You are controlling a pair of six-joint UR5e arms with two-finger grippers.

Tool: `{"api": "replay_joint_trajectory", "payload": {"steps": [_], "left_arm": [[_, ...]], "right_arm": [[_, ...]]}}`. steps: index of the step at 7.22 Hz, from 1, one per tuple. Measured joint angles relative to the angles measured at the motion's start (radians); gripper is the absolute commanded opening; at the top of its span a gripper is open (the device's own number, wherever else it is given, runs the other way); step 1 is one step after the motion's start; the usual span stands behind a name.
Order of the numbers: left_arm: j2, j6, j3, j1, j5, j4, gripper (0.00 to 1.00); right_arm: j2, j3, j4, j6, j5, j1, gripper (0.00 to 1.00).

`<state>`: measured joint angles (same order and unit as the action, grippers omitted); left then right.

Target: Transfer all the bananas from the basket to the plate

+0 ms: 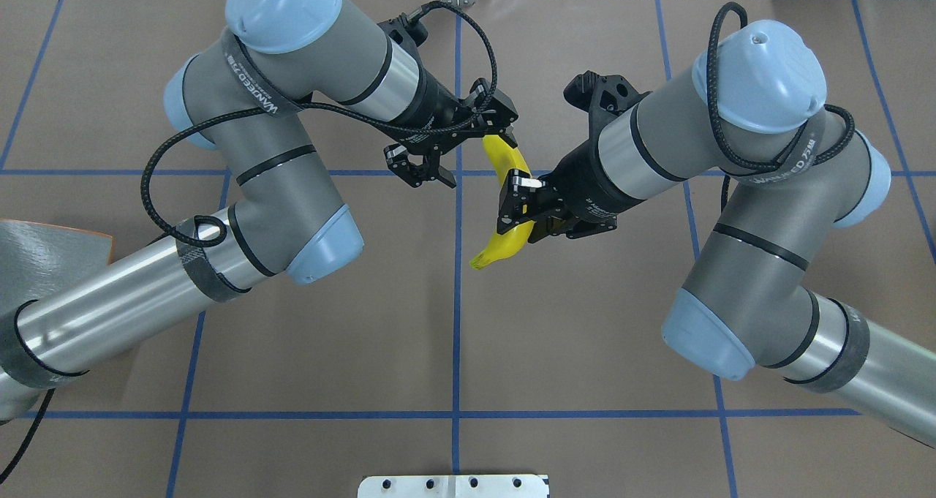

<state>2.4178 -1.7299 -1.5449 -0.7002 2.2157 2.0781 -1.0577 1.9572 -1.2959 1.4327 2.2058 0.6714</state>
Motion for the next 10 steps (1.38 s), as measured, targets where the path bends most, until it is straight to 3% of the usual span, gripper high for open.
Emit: {"api": "replay_joint_trajectory", "payload": {"steps": [3, 4, 8, 10], "left_arm": [[0.007, -0.025, 0.007, 0.002, -0.007, 0.027, 0.87], [0.007, -0.026, 0.01, 0.002, -0.008, 0.034, 0.75], [0.007, -0.039, 0.009, 0.002, -0.007, 0.041, 0.02], [0.004, -0.044, 0.006, 0.002, -0.007, 0.042, 0.0]], "right_arm": [[0.004, 0.016, 0.001, 0.0, 0.006, -0.008, 0.0], [0.004, 0.023, 0.001, 0.0, 0.006, -0.011, 0.0], [0.005, 0.028, 0.001, 0.0, 0.004, -0.015, 0.0], [0.005, 0.027, 0.004, 0.0, 0.001, -0.015, 0.0]]}}
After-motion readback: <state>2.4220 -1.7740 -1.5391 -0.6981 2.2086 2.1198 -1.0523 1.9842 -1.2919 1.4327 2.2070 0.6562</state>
